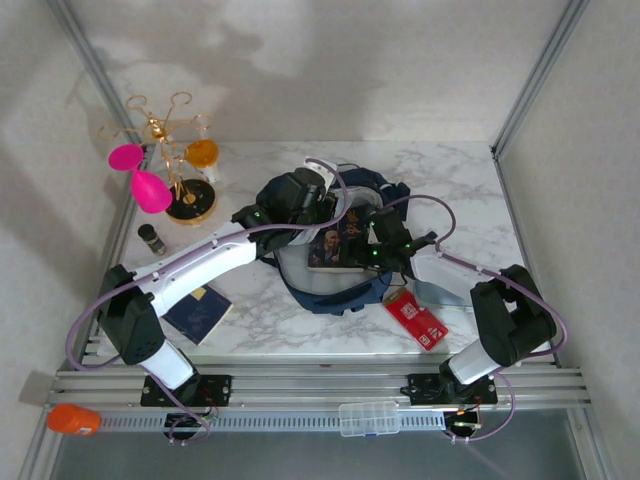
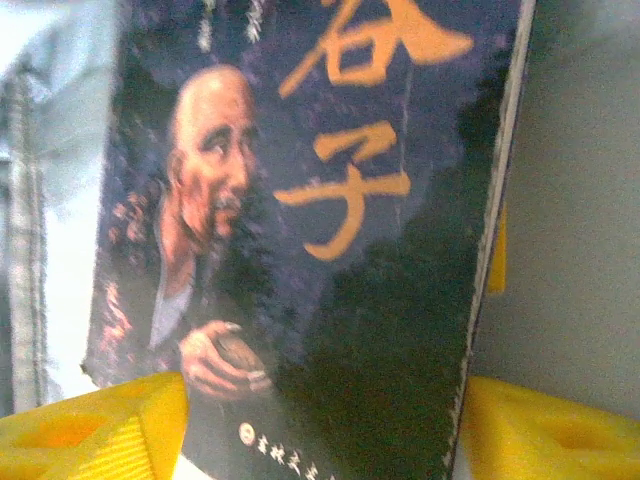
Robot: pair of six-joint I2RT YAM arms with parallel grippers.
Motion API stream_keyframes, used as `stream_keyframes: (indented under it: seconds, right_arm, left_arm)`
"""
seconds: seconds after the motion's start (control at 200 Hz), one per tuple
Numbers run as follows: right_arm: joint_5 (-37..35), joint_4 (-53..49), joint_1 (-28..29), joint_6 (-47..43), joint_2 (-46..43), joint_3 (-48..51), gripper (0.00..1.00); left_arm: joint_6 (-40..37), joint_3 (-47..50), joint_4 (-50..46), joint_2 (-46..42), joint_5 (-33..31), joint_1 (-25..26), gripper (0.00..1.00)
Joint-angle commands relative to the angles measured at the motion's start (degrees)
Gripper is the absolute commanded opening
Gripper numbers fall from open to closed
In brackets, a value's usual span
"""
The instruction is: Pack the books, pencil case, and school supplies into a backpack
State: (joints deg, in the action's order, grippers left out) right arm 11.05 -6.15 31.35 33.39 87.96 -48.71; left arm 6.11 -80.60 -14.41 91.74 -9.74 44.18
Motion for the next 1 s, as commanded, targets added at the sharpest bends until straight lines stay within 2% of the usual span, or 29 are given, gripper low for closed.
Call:
stream_keyframes:
  seconds: [0.0, 0.07, 0.175, 0.24, 0.285, 0.375, 0.441, 0.496, 0.656, 0.806, 0.996]
  right_arm:
    - [-3.47, 12.50, 0.46, -0.05, -1.97, -2.18, 0.78]
    - [-9.64, 9.63, 0.30, 0.77, -1.64, -4.42, 0.85]
    - [-13.54, 8.67, 0.18, 0.36, -2.81, -4.68, 0.90]
    - [-13.86, 8.91, 0.17, 0.47, -4.71, -2.70, 0.92]
    - [-11.02, 9.09, 0.14, 0.19, -5.56, -1.66, 0.91]
    - [-1.17, 9.93, 1.34, 0.55, -6.61, 0.13, 0.79]
    - [-3.95, 8.45, 4.65, 1.97, -7.86, 2.00, 0.73]
    - [-6.62, 5.77, 5.89, 4.08, -8.09, 3.26, 0.62]
    - [-5.50, 9.35, 6.09, 6.11, -6.72, 9.75, 0.36]
    - [-10.58, 11.19, 5.67, 2.87, -1.56, 8.63, 0.25]
    - [-20.21, 14.21, 5.21, 0.79, 3.17, 3.54, 0.22]
  left_arm:
    - [4.53, 0.57, 7.34, -1.68, -1.57, -0.25, 0.00]
    - [5.31, 0.70, 8.14, -1.19, -1.38, -0.24, 0.00]
    - [5.84, 0.19, 7.48, -0.74, -4.47, -0.39, 0.00]
    - [5.54, 0.09, 7.22, -0.88, -5.52, -0.50, 0.00]
    - [5.49, 0.09, 7.27, -0.96, -5.74, -0.57, 0.00]
    - [5.67, -0.26, 6.96, -1.13, -4.89, -0.68, 0.00]
    - [5.76, -0.17, 7.58, -1.43, -4.77, -0.68, 0.00]
    - [5.60, -0.52, 7.80, -1.37, -4.39, -0.72, 0.00]
    - [4.25, -2.28, 7.11, -0.89, -2.50, -0.68, 0.00]
    - [3.30, -2.95, 5.52, -1.56, -2.43, -0.68, 0.00]
    - [3.64, -1.11, 5.36, -2.65, -1.66, -0.74, 0.00]
